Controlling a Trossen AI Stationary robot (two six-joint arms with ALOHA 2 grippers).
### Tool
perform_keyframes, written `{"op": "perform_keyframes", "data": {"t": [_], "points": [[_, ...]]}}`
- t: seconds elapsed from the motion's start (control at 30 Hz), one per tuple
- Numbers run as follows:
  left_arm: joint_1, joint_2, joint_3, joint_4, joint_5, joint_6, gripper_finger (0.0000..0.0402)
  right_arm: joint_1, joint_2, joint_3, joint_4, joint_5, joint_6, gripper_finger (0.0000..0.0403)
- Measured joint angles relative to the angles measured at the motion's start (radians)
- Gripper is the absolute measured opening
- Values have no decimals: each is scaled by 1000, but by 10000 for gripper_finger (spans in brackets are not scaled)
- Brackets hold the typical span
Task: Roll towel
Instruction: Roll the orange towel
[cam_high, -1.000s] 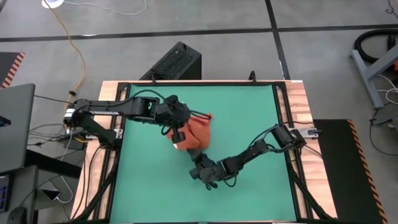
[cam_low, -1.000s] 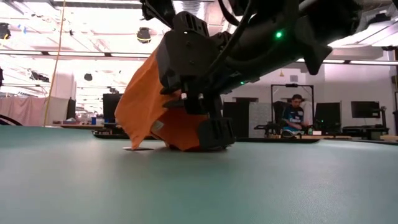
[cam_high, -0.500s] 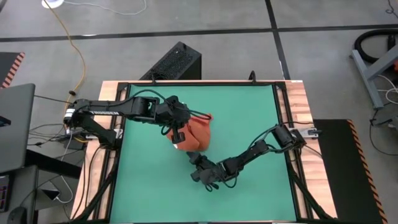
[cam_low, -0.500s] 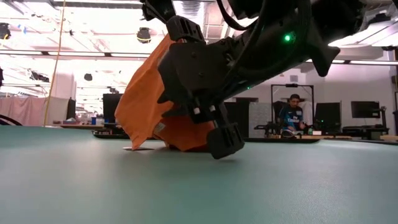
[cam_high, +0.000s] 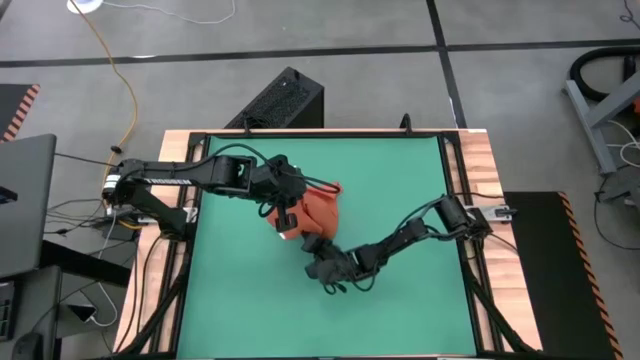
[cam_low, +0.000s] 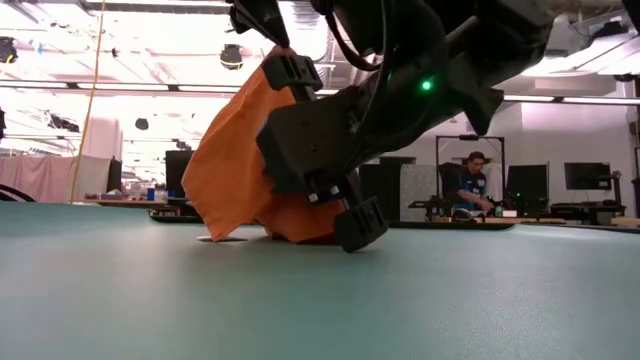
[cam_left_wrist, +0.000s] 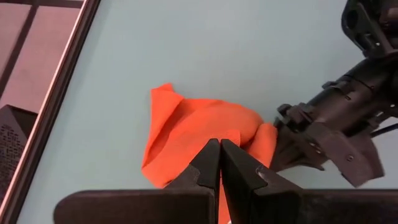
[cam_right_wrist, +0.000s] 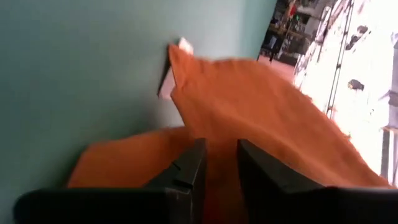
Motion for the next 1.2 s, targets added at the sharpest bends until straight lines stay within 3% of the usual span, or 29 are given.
{"op": "perform_keyframes", "data": {"t": [0.23, 0.37, 0.47, 0.57, 0.67, 0.77, 0.83, 0.93, 1.1, 1.2], "points": [[0, 0, 0, 1, -1, 29, 0, -9, 0, 0, -32, 35, 23, 20], [3, 0, 0, 1, -7, 17, 0, 11, 0, 0, -2, 43, 165, 8], [3, 0, 0, 2, -7, 13, 0, 40, -2, 0, 32, 92, 460, 23], [3, -7, 0, 6, -8, 21, 0, 85, -29, 0, -83, 106, 819, 38], [12, -8, 0, 45, -9, 33, 0, 120, -67, 0, -216, -7, 1194, 40], [24, -8, 0, 75, 1, 27, 0, 119, -88, 0, -288, -204, 1543, 40], [27, -8, 0, 99, 7, 11, 0, 104, -88, 0, -309, -305, 1680, 44], [26, -8, 0, 150, 16, -15, 0, 84, -87, -1, -346, -357, 1843, 61], [23, -33, 0, 167, 27, -36, 0, 73, -87, -1, -380, -341, 1978, 118], [23, -51, 0, 153, 27, -45, 0, 75, -87, -2, -369, -274, 2030, 166]]}}
